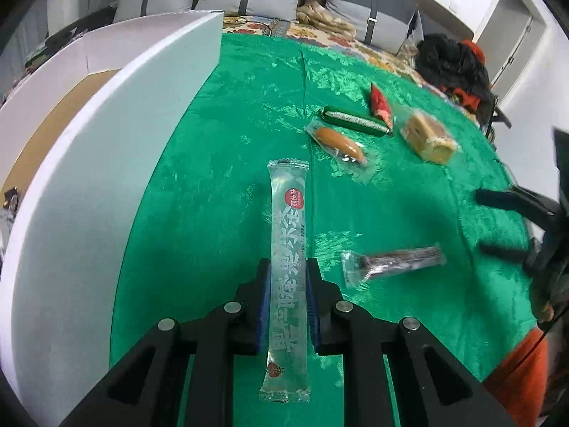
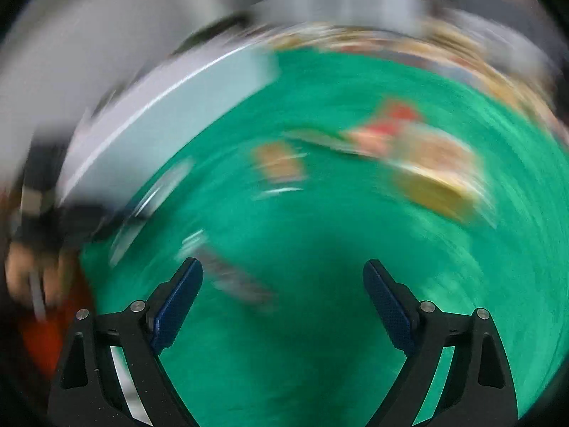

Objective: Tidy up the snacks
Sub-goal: 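Lift the clear stick snack with the left gripper while the right gripper grasps the brown chocolate stick, then carry both sticks over the white box and open both grippers inside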

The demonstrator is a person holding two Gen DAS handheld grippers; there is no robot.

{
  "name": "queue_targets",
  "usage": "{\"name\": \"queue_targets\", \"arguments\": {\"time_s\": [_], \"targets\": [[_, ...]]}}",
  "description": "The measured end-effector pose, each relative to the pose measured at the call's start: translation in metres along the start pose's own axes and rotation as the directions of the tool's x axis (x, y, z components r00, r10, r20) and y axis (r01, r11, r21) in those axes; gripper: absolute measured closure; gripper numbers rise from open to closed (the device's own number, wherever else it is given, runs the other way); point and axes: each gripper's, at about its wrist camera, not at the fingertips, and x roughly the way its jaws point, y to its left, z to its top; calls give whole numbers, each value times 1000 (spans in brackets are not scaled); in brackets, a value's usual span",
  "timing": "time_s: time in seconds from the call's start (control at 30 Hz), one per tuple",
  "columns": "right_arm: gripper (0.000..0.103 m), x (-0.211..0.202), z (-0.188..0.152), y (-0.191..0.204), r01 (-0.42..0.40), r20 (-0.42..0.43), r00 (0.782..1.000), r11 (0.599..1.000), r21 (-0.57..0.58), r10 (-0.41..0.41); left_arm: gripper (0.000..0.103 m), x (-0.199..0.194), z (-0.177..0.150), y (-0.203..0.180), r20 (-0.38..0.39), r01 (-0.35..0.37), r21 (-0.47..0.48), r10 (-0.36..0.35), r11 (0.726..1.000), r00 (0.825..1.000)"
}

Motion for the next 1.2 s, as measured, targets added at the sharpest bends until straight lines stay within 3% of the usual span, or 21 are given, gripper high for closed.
{"name": "queue_targets", "arguments": {"time_s": [0.1, 0.17, 0.23, 0.3, 0.4, 0.6, 0.67, 0.8, 0.87, 0.9, 1.0, 1.1, 1.2], "targets": [[12, 41, 22, 45, -13, -155, 988, 974, -228, -23, 86, -14, -3, 3, 16, 25, -22, -24, 999, 1000], [23, 62, 28, 54, -10, -225, 973, 961, -276, -55, 86, -27, -6, 4, 32, 39, -30, -38, 999, 999], [73, 78, 31, 55, -28, -303, 951, 959, -283, -61, 86, -38, -8, 7, 48, 51, -34, -50, 998, 998], [74, 86, 30, 54, -42, -364, 930, 965, -258, -56, 86, -46, -10, 10, 64, 61, -40, -58, 997, 996], [84, 83, 25, 53, -34, -374, 926, 974, -226, -55, 86, -58, -11, 15, 92, 88, -66, -81, 994, 992], [88, 62, 4, 28, -36, -313, 949, 999, 19, 40, 86, -80, -12, 29, 143, 126, -111, -109, 986, 984], [86, 59, -1, 21, -6, -283, 959, 996, 87, 30, 86, -87, -11, 33, 157, 122, -115, -104, 986, 982], [73, 65, -5, 39, 42, -305, 952, 999, 27, -31, 86, -93, -13, 38, 168, 110, -117, -90, 987, 982], [75, 76, -4, 49, 85, -338, 937, 996, -32, -91, 86, -95, -14, 41, 171, 111, -125, -89, 986, 981], [84, 76, -4, 55, 102, -328, 938, 994, -47, -112, 86, -96, -14, 43, 173, 116, -131, -92, 985, 981], [85, 78, 0, 54, 104, -328, 941, 993, 58, -80, 86, -106, -13, 55, 186, 141, -166, -109, 976, 976], [85, 56, 10, 48, 35, -223, 975, 975, 218, 15, 86, -125, -7, 79, 219, 163, -217, -115, 962, 969], [85, 21, 45, 71, -51, -77, 994, 966, 252, 72, 86, -148, 7, 112, 262, 122, -252, -54, 960, 964]]}}
